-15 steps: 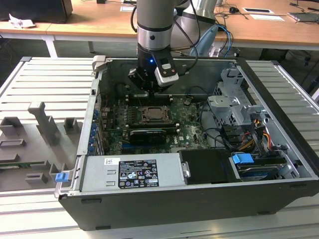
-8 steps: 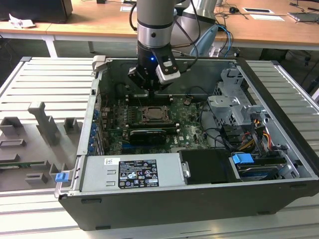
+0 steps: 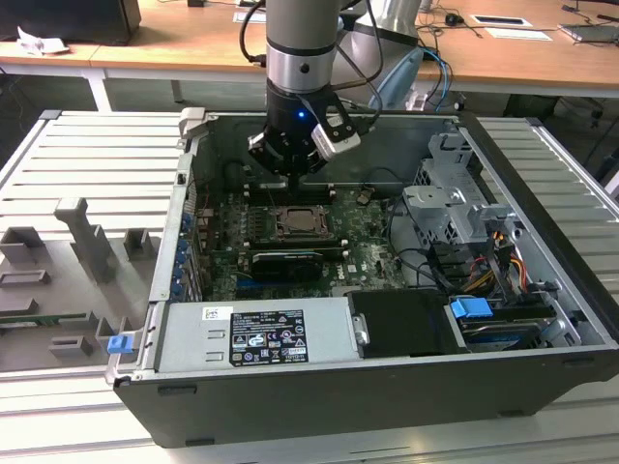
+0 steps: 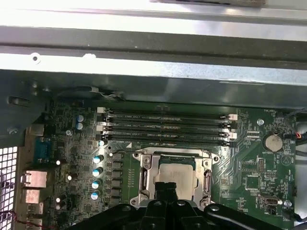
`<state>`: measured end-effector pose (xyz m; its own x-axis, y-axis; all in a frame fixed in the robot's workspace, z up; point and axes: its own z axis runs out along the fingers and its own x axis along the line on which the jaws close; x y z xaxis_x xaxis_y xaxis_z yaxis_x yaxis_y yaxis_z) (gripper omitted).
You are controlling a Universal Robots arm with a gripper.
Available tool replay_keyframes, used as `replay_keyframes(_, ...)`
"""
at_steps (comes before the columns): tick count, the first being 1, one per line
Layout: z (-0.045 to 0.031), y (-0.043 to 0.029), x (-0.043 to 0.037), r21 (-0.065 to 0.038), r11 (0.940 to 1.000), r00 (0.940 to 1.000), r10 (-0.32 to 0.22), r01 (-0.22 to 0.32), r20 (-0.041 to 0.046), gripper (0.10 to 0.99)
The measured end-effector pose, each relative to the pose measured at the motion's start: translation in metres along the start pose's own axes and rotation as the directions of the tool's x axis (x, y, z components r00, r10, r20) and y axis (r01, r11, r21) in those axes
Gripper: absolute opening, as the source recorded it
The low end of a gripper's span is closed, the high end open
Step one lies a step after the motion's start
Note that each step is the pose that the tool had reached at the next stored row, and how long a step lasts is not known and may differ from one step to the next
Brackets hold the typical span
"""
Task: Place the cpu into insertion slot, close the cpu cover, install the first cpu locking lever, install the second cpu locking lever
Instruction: 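Install the first cpu locking lever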
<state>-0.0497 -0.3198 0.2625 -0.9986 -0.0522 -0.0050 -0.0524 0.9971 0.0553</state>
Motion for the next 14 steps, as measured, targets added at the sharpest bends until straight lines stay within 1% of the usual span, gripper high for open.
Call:
replay_keyframes(6,-0.0001,-0.0002,0.0007,0.000,1.0000,1.0000,-0.007,0.007,-0.0005,0.106)
replay_keyframes(7,-0.0001,-0.0002,0.0008,0.000,0.9999,0.9999,-0.015,0.015,-0.0010,0.106)
replay_keyframes(9,-0.0001,-0.0002,0.0008,0.000,0.9981,0.9980,-0.062,0.062,-0.0037,0.106)
replay_keyframes(12,0.0002,-0.0005,0.0014,-0.001,0.9938,0.9938,-0.111,0.111,-0.0059,0.106)
replay_keyframes(14,0.0003,-0.0005,0.0039,-0.001,0.9931,0.9931,-0.117,0.117,-0.0059,0.106)
